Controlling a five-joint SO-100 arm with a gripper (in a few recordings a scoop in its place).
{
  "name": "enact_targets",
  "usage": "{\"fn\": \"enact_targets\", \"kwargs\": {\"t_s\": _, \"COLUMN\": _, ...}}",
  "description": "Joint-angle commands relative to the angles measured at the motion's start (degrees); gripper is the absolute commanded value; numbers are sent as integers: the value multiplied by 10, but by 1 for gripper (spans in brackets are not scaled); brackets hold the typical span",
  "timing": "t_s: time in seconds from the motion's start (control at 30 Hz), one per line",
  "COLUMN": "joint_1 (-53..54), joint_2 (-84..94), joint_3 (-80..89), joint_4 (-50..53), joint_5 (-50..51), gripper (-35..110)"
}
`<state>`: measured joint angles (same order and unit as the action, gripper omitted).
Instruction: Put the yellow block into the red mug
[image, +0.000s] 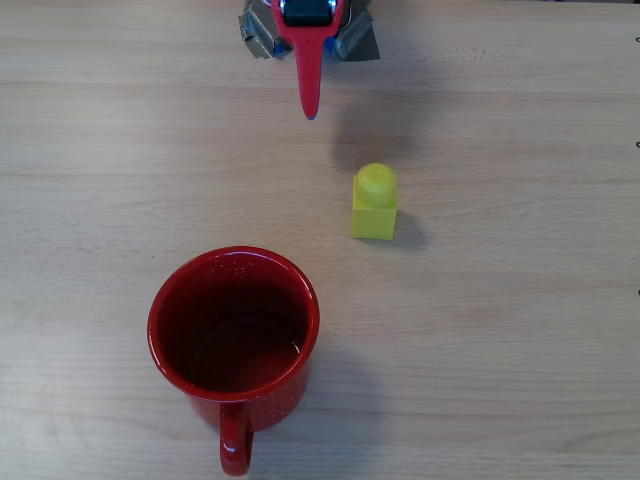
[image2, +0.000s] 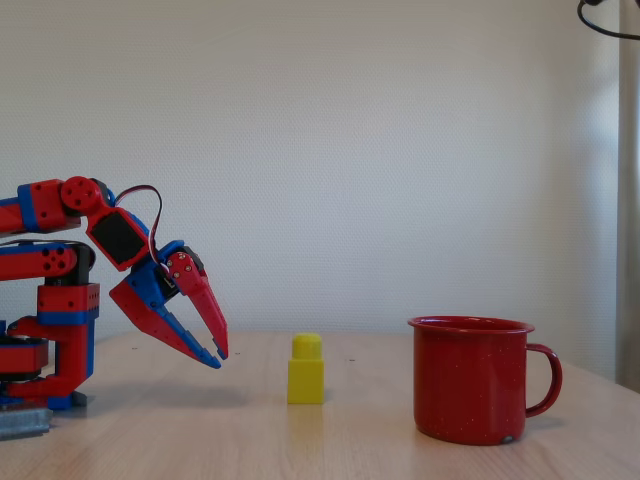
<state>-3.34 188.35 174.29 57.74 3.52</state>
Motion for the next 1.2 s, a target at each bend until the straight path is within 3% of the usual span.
{"fn": "enact_targets", "kwargs": {"t_s": 0.0, "joint_1": -13, "joint_2": 11, "joint_3": -11, "joint_4": 11, "joint_5": 2, "gripper": 0}}
{"fn": "enact_targets", "kwargs": {"t_s": 0.83, "joint_1": -17, "joint_2": -4, "joint_3": -15, "joint_4": 4, "joint_5": -21, "gripper": 0}}
{"fn": "enact_targets", "kwargs": {"t_s": 1.17, "joint_1": -41, "joint_2": -104, "joint_3": -139, "joint_4": 12, "joint_5": -4, "gripper": 0}}
